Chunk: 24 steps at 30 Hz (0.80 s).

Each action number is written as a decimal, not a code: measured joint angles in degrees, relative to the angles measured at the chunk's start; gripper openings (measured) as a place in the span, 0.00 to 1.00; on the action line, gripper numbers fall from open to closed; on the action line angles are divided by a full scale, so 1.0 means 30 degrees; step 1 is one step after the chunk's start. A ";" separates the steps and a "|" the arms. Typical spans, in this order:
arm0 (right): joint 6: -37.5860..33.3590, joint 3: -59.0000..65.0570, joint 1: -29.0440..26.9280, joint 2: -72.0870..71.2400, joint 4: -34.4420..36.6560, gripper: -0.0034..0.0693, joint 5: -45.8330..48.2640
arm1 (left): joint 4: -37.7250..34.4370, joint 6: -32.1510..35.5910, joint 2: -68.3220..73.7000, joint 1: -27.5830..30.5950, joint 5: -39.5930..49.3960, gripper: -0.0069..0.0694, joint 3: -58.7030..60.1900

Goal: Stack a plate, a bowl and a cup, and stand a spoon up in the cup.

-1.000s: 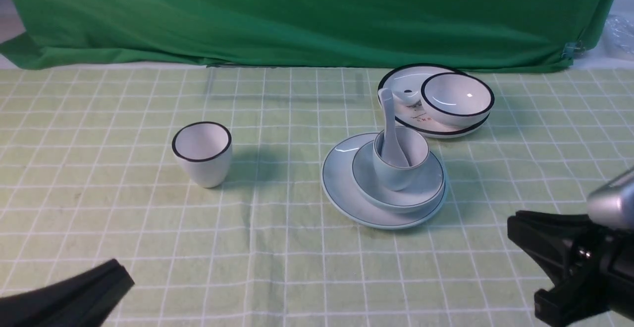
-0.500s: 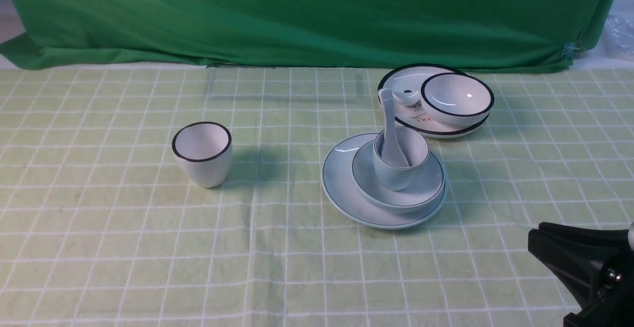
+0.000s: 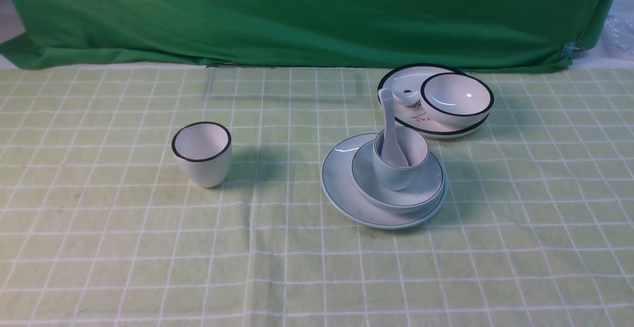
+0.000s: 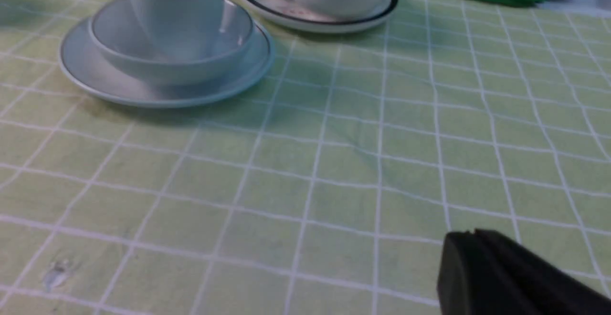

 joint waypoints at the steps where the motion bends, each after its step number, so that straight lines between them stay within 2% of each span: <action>1: 0.0053 0.0110 -0.0161 -0.0612 0.0038 0.07 0.0235 | 0.0000 0.0000 0.0000 0.0000 0.0000 0.09 0.0000; 24: 0.0415 0.0183 -0.0328 -0.1127 0.0101 0.10 0.0941 | 0.0000 0.0052 0.0000 0.0000 -0.0041 0.09 0.0000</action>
